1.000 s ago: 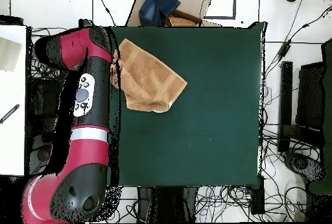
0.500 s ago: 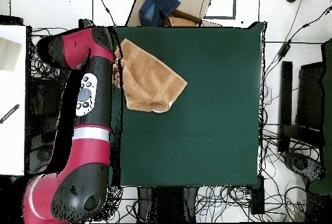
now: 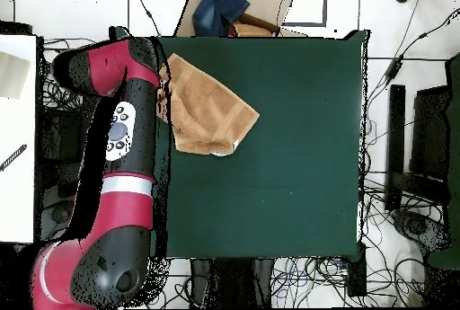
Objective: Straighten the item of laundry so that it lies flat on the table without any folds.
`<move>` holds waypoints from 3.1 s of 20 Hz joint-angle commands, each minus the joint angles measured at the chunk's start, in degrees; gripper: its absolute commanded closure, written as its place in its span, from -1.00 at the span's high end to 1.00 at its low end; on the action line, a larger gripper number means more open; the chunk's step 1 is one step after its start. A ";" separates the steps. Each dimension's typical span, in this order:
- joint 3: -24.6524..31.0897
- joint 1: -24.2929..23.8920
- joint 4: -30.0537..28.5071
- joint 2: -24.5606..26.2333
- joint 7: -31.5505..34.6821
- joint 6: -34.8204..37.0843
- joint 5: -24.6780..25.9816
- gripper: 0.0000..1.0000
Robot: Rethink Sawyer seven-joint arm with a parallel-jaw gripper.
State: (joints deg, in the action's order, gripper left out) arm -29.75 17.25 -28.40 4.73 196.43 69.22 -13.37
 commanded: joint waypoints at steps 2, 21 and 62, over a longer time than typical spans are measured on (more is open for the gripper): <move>2.08 -0.49 -13.69 -1.53 -0.20 -5.60 4.52 -1.00; -4.51 5.24 13.86 7.61 25.02 23.43 -14.09 -1.00; 0.03 2.29 -30.03 -22.32 -12.85 7.60 1.11 1.00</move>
State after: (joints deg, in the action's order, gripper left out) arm -35.58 21.56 -41.87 -7.29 200.81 78.19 -16.38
